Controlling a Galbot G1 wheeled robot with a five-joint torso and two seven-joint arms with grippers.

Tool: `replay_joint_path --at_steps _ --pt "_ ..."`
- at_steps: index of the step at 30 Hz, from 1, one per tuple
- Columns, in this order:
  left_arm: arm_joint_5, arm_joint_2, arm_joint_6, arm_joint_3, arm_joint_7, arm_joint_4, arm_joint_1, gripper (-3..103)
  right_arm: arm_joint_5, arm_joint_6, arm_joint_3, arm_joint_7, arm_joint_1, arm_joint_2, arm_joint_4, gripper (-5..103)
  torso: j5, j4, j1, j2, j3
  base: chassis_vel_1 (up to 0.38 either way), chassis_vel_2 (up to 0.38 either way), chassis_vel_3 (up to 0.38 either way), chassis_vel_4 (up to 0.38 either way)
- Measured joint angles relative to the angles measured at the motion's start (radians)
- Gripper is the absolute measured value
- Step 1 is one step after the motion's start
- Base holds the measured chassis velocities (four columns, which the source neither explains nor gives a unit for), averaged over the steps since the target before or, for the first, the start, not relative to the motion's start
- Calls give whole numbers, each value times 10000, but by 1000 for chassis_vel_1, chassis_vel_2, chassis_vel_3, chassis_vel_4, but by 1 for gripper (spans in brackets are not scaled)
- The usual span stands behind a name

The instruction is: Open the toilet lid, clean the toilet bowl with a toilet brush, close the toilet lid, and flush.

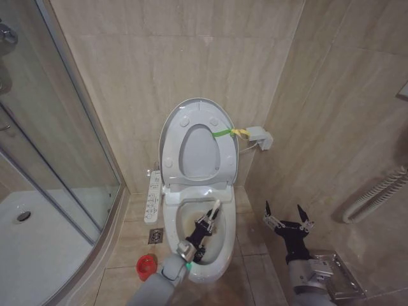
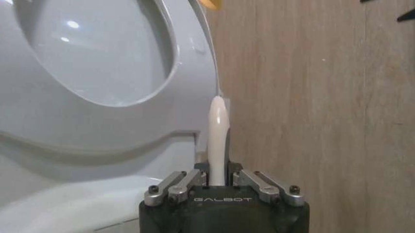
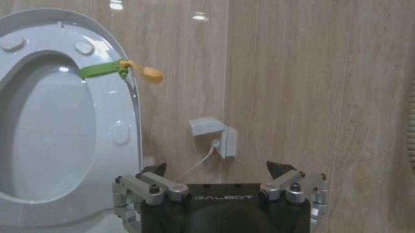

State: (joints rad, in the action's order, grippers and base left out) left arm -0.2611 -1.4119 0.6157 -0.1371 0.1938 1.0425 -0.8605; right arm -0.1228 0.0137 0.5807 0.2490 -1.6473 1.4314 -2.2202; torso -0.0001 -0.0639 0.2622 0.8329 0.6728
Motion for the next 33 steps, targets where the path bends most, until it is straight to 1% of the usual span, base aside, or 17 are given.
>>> replay_joint_path --at_steps 7,13,14,16,26,33 --pt "-104 481 -239 366 -170 846 -451 17 0 0 1 0 0 0 0 100 0 3 2 -1 2 0 0 0 0" --pt "-204 606 -354 598 -194 1194 -628 17 0 0 1 1 0 0 0 100 4 8 3 -4 6 0 0 0 0" --pt "-226 671 -395 642 -202 1437 -718 17 0 0 1 0 0 0 0 100 3 10 5 -6 8 0 0 0 0" --pt "-217 793 -397 700 -243 1829 -890 17 0 0 1 0 0 0 0 100 4 6 4 -5 6 0 0 0 0" --pt "59 917 -304 832 -306 2537 -1595 17 0 0 1 0 0 0 0 100 2 6 2 -5 4 0 0 0 0" --pt "75 997 -322 902 -408 2923 -1570 17 0 0 1 1 0 0 0 100 1 4 2 -4 3 0 0 0 0"
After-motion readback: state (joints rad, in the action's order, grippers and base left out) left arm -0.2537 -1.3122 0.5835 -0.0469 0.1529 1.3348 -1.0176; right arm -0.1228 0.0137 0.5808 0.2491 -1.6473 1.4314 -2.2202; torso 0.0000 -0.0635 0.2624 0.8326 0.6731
